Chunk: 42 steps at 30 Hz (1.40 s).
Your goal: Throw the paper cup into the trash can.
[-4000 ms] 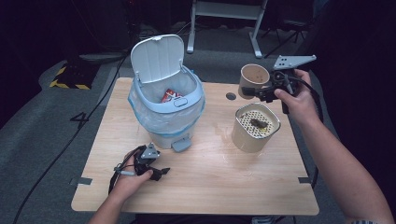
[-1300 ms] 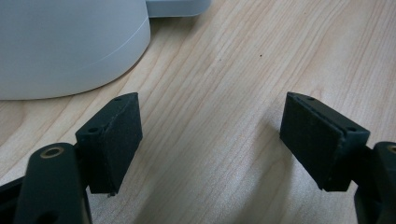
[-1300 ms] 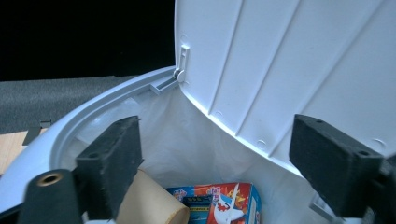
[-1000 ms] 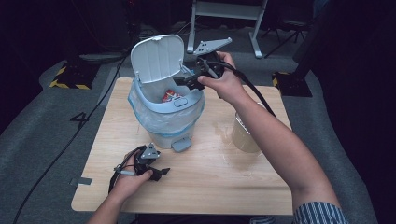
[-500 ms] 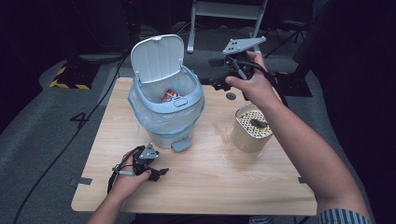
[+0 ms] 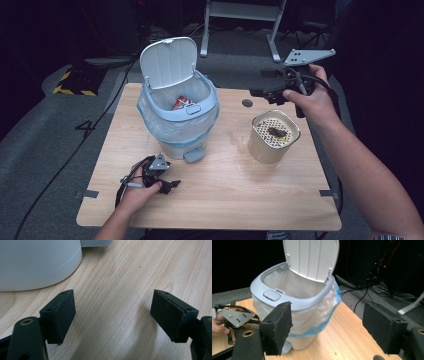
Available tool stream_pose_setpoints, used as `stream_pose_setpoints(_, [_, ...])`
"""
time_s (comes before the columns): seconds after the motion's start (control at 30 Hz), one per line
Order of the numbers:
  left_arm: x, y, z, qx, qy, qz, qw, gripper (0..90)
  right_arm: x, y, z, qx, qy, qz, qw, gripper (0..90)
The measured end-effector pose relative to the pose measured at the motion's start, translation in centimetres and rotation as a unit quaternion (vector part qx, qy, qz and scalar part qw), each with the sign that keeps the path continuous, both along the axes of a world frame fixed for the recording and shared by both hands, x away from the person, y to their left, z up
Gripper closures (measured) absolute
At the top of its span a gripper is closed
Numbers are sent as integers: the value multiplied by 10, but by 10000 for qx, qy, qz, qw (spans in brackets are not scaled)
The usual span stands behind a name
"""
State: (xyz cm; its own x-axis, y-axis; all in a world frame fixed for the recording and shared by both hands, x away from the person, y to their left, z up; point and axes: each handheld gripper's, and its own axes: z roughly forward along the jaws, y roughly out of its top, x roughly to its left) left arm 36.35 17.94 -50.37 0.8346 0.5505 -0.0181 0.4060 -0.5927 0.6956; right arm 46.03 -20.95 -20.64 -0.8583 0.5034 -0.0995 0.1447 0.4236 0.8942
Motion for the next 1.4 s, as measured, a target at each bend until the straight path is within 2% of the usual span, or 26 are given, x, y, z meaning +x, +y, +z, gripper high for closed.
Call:
stream_pose_setpoints(0.4, [0,0,0,3,-1,0,10000,206,-13,-55,-26,-25,298,-434,9986,241])
stream_pose_setpoints(0.57, [0,0,0,7,-4,5,10000,206,-21,-75,-43,-62,398,-623,9972,241])
stream_pose_setpoints(0.73, [-1,-2,0,-1,10,126,9999,204,-28,-92,-66,-148,589,-771,9952,241])
stream_pose_setpoints(1.07, [-1,-2,0,-8,13,162,9999,205,-44,-114,-100,-188,685,-1065,9918,242])
stream_pose_setpoints(1.4, [-2,-3,0,-4,10,225,9997,205,-72,-125,-146,-325,820,-1176,9891,226])
